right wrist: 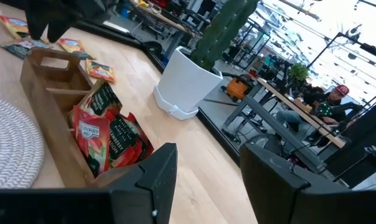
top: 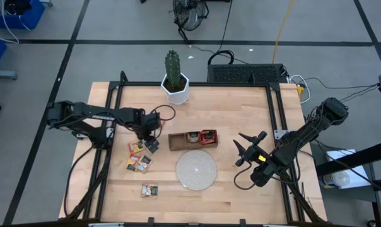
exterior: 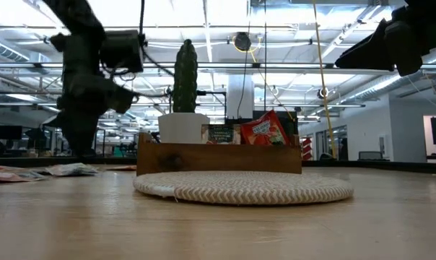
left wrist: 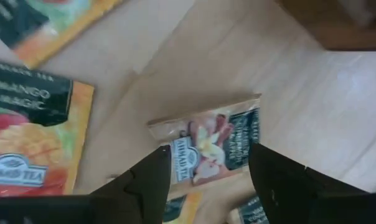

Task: Pick & Place Tea
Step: Put the brown tea bag into the middle section of the wooden organizer

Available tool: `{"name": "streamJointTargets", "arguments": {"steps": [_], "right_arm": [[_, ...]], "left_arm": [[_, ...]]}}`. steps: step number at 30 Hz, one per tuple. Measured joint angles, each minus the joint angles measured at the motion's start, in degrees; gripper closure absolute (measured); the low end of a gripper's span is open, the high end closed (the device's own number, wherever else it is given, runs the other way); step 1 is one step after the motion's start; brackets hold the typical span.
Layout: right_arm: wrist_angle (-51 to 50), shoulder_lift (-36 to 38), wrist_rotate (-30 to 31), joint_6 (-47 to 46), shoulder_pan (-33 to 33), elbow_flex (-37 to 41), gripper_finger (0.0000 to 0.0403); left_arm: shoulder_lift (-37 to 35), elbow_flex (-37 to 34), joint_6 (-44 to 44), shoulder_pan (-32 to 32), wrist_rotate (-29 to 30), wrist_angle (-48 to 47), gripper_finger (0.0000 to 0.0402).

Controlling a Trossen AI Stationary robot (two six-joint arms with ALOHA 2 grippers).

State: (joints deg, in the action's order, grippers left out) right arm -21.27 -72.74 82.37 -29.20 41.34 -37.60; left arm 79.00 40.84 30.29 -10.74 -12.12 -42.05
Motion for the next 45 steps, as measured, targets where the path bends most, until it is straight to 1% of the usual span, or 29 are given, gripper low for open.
{"name": "streamJointTargets", "arguments": {"steps": [4, 9, 16, 19, 22, 25, 27, 30, 34, 35, 40, 45], "right_arm": [[0.0, 0.0, 0.0, 0.1, 0.0, 0.0, 0.0243], [0.0, 0.0, 0.0, 0.1, 0.0, 0.0, 0.0243], [0.0, 0.0, 0.0, 0.1, 0.0, 0.0, 0.0243], [0.0, 0.0, 0.0, 0.1, 0.0, 0.0, 0.0243], [0.0, 0.0, 0.0, 0.1, 0.0, 0.0, 0.0243], [0.0, 0.0, 0.0, 0.1, 0.0, 0.0, 0.0243], [0.0, 0.0, 0.0, 0.1, 0.0, 0.0, 0.0243], [0.0, 0.0, 0.0, 0.1, 0.0, 0.0, 0.0243], [0.0, 0.0, 0.0, 0.1, 0.0, 0.0, 0.0243], [0.0, 0.0, 0.0, 0.1, 0.0, 0.0, 0.0243], [0.0, 0.0, 0.0, -0.1, 0.0, 0.0, 0.0243], [0.6, 0.0, 0.0, -0.3, -0.4, 0.0, 0.0243]], "left_arm": [[0.0, -4.2, 0.2, -1.3, -2.5, 5.3, 0.0197], [-0.1, -6.9, 1.3, -2.3, -2.6, 6.4, 0.0197], [-0.2, -7.6, 1.7, -2.7, -2.9, 7.6, 0.0202], [-0.1, -7.7, 0.6, -2.8, -4.5, 8.6, 0.0203], [0.0, -7.7, 0.0, -2.7, -5.4, 9.3, 0.0212], [0.0, -7.7, 0.2, -2.7, -5.2, 9.2, 0.0233], [0.0, -7.7, 0.4, -2.7, -4.1, 9.1, 0.0255], [0.2, -7.7, 0.8, -2.7, -2.8, 8.9, 0.03], [0.2, -7.7, -0.2, -2.7, -2.7, 9.4, 0.038], [0.2, -7.7, -0.4, -2.7, -2.8, 9.6, 0.0388], [-1.0, -6.4, -1.3, -0.6, -1.3, 11.6, 0.0395], [-3.8, 0.3, -3.6, 3.6, 5.8, 11.7, 0.0397]]}}
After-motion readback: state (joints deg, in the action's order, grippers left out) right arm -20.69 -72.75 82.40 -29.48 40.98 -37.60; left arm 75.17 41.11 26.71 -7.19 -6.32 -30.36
